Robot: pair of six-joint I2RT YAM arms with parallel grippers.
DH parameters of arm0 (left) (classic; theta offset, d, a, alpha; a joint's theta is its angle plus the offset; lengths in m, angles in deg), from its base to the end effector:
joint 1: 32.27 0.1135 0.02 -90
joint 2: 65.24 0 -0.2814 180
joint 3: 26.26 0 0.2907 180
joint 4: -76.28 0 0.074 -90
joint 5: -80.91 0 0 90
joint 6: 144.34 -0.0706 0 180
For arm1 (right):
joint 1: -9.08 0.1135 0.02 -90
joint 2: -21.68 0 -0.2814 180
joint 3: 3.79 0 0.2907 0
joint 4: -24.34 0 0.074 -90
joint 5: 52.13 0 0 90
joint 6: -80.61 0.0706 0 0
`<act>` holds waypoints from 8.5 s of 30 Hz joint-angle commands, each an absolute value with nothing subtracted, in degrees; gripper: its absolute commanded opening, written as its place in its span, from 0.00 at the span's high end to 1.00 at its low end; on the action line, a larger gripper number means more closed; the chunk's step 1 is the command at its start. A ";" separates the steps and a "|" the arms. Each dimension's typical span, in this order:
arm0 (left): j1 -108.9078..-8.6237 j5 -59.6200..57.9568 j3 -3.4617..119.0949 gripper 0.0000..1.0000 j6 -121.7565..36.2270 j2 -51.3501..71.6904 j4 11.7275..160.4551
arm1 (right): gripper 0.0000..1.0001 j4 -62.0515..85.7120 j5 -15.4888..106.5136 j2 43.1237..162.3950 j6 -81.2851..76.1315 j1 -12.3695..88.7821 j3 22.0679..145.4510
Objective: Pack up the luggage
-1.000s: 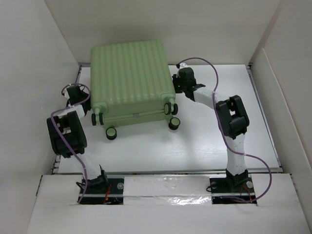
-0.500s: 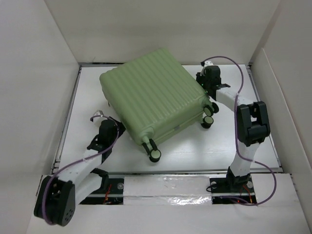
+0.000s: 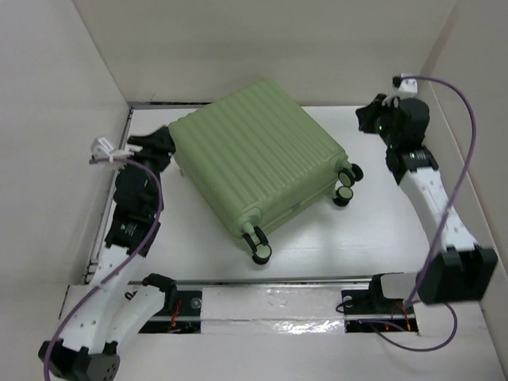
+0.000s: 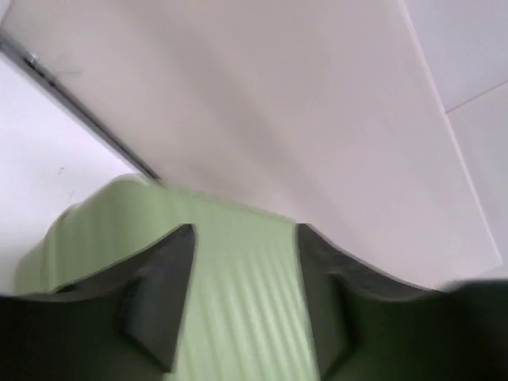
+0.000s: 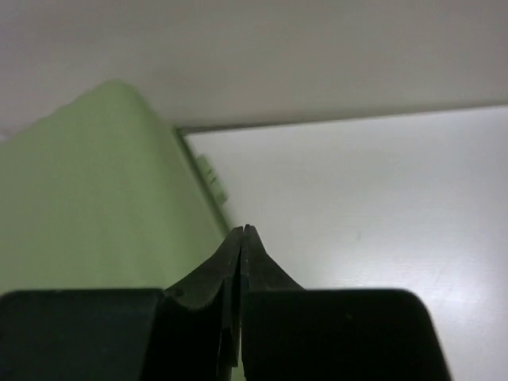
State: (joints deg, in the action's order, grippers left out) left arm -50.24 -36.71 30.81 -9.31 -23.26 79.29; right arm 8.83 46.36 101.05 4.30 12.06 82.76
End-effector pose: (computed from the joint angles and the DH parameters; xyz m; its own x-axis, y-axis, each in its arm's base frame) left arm 0.2241 -0.0383 0.4060 0.2524 -0.7409 -0.6224 0.0293 0.6488 -0.7604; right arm 0.3977 0.0311 0.4056 -0.1873 0.2246 -0.9563 -0.1575 0.9540 0.2550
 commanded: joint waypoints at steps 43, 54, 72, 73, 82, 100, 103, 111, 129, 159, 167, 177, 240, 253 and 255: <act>-32.08 28.11 37.46 0.91 -0.83 41.34 30.38 | 1.00 34.76 44.34 114.10 8.19 33.17 64.61; -54.54 -3.95 2.02 0.91 -10.57 0.71 52.58 | 0.97 -3.89 62.46 148.98 -0.51 35.01 121.19; -65.40 -18.06 7.42 0.87 -13.21 -20.25 70.10 | 0.15 0.56 52.73 128.95 3.01 28.51 121.87; -65.40 -17.97 8.66 0.87 -14.08 -18.93 69.57 | 0.14 0.82 52.29 126.99 2.57 28.50 119.59; -61.27 -18.92 23.17 0.97 -18.30 -10.76 79.74 | 0.84 17.06 45.62 94.33 2.46 31.40 79.63; -45.89 -17.02 26.49 0.49 -11.54 -6.03 77.03 | 1.00 26.30 34.36 70.37 10.73 33.43 36.35; -47.30 -16.75 34.93 0.49 -12.07 3.47 76.68 | 1.00 26.40 33.22 69.67 10.65 33.43 35.72; -48.80 -25.25 26.11 0.34 -13.39 -7.13 68.16 | 1.00 24.46 31.46 65.28 10.03 31.50 33.53; -27.44 3.81 74.91 0.35 -17.85 46.09 81.16 | 1.00 28.59 34.53 78.44 14.51 18.40 35.19; -28.93 10.08 21.69 0.33 7.88 32.51 24.54 | 0.97 36.33 56.77 114.06 7.65 25.51 59.99; -27.78 -7.84 30.11 0.22 7.10 10.92 44.83 | 0.78 33.80 52.38 103.35 11.00 23.76 49.88; -52.10 -11.03 27.85 1.00 -15.57 -10.57 53.04 | 0.97 41.08 56.12 92.78 13.82 25.59 35.89; -94.93 -21.75 16.76 0.77 -24.46 2.61 58.40 | 1.00 69.20 70.57 90.06 -5.79 24.64 24.39; -87.91 -23.33 23.26 0.78 -25.78 9.47 51.46 | 1.00 22.48 53.63 58.53 3.79 41.14 21.57; -87.90 -23.07 24.58 0.78 -26.04 10.61 50.84 | 1.00 16.12 52.64 55.18 5.98 45.71 22.54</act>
